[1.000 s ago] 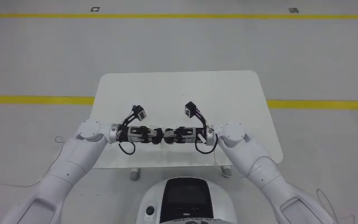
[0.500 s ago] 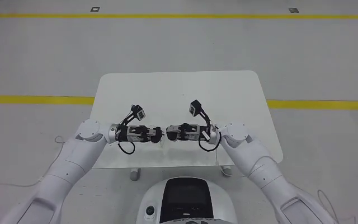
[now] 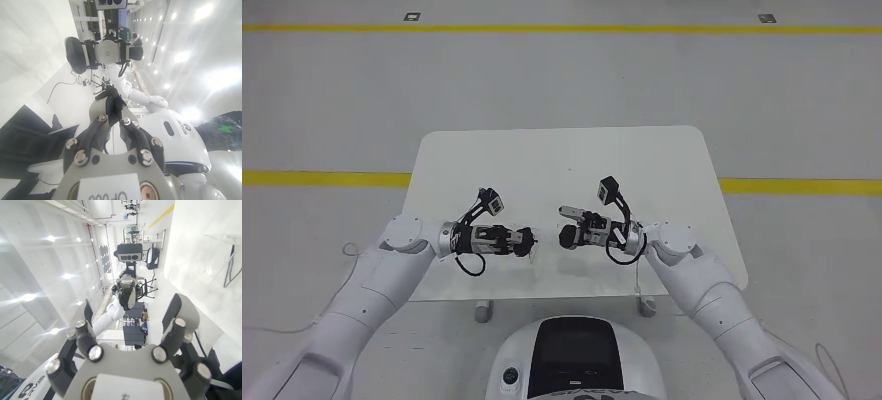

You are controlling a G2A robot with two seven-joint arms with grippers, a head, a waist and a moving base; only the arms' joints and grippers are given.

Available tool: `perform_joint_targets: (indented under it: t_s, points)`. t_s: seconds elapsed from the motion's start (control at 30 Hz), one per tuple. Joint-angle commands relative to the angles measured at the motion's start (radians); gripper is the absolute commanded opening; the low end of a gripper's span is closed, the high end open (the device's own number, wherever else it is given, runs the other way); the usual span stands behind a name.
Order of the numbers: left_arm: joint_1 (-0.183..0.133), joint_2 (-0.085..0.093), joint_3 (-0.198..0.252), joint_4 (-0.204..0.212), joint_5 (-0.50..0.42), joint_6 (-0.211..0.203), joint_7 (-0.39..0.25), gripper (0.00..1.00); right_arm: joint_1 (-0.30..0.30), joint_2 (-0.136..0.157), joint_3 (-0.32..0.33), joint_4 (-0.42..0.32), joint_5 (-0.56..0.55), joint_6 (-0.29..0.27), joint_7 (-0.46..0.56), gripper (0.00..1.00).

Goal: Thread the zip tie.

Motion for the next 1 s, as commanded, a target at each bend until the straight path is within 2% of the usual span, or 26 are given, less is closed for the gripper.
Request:
perform_joint_targets:
  t_s: [0.0,0.07,0.1,0.17,0.2,0.27,0.33,0.4,0.47,0.67,0.97]
  points:
    - [0.0,0.0,0.0,0.0,0.0,0.0,0.0,0.0,0.0,0.0,0.0,0.0,0.0,0.0,0.0,1.0]
    - [-0.003,-0.002,-0.013,0.001,0.0,-0.02,0.064,0.0,0.0,0.0,0.0,0.0,0.0,0.0,0.0,1.0]
    - [-0.008,-0.003,-0.021,-0.001,0.005,-0.02,0.068,0.0,0.0,0.0,0.0,0.0,0.0,0.0,0.0,1.0]
    - [-0.009,-0.01,-0.057,0.027,-0.07,-0.02,0.05,0.0,0.0,0.0,0.0,0.0,0.0,0.0,0.0,1.0]
    - [-0.02,-0.01,-0.077,0.037,-0.041,-0.02,0.028,0.0,0.0,0.0,0.0,0.0,0.0,0.0,0.0,1.0]
    - [-0.018,-0.016,-0.131,0.056,-0.035,-0.02,-0.012,0.0,0.0,0.0,0.0,0.0,0.0,0.0,0.0,1.0]
    - [-0.007,-0.022,-0.174,0.047,0.001,-0.02,-0.012,0.0,0.0,0.0,0.0,0.0,0.0,0.0,0.0,1.0]
    - [0.009,-0.025,-0.198,0.034,0.037,-0.02,-0.012,0.0,0.0,0.0,0.0,0.0,0.0,0.0,0.0,1.0]
    - [0.019,-0.027,-0.229,0.04,0.077,-0.02,-0.012,0.0,0.0,0.0,0.0,0.0,0.0,0.0,0.0,1.0]
    - [0.03,-0.039,-0.28,0.081,0.093,-0.02,-0.012,0.0,0.0,0.0,0.0,0.0,0.0,0.0,0.0,1.0]
    - [0.017,-0.047,-0.323,0.167,0.105,-0.02,-0.012,0.0,0.0,0.0,0.0,0.0,0.0,0.0,0.0,1.0]
